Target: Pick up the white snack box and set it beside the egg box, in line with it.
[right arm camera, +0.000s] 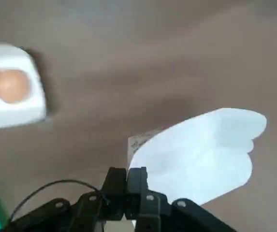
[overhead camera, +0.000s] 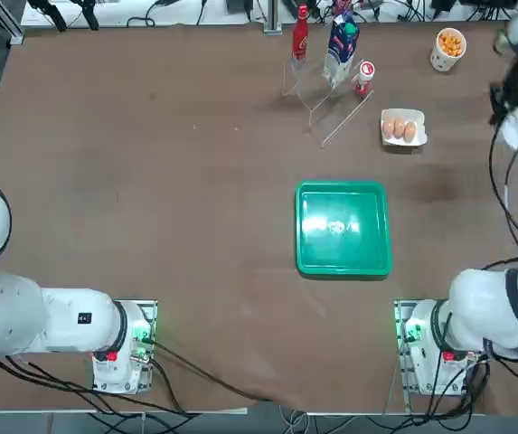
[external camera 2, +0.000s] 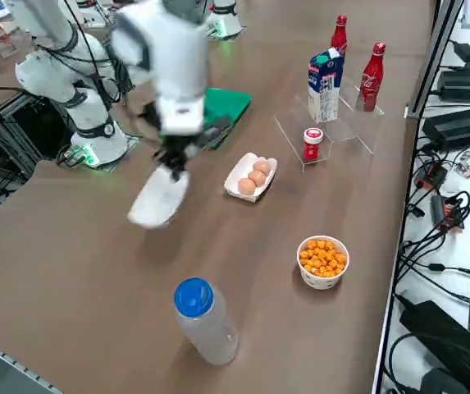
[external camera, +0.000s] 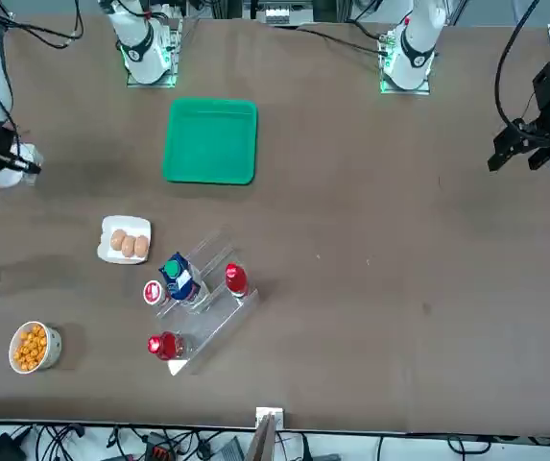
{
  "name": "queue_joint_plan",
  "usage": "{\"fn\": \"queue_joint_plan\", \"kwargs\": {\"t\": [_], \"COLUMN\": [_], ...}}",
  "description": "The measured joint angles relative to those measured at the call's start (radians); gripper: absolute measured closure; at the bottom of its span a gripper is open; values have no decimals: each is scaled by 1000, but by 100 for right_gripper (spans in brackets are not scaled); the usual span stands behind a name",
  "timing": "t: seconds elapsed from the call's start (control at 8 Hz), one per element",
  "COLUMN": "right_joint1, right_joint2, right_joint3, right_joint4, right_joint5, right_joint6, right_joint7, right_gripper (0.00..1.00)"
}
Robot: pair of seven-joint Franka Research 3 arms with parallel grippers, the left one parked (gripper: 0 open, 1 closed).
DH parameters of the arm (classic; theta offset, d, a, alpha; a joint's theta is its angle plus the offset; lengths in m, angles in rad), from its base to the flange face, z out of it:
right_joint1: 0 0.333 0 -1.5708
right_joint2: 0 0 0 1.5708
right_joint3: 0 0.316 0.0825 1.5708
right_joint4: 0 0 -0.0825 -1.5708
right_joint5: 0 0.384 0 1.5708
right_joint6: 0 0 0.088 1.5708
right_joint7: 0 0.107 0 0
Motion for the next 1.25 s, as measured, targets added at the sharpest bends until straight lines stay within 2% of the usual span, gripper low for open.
{"fn": "queue_joint_plan", "kwargs": {"t": [0.25, 0.5, 0.62, 0.88, 1.25], "right_joint1": [69, 87, 87, 87, 97], "right_joint2": [157, 304, 348, 391, 399], "right_joint3": [-1, -2, -4, -8, -7], "right_joint4": [127, 162, 167, 175, 179], "right_joint5": [0, -3, -3, -4, -4], "right_joint6": [1, 54, 89, 134, 155], "right_joint7": [57, 142, 177, 208, 210], "right_gripper": [98, 98, 98, 98, 98]}}
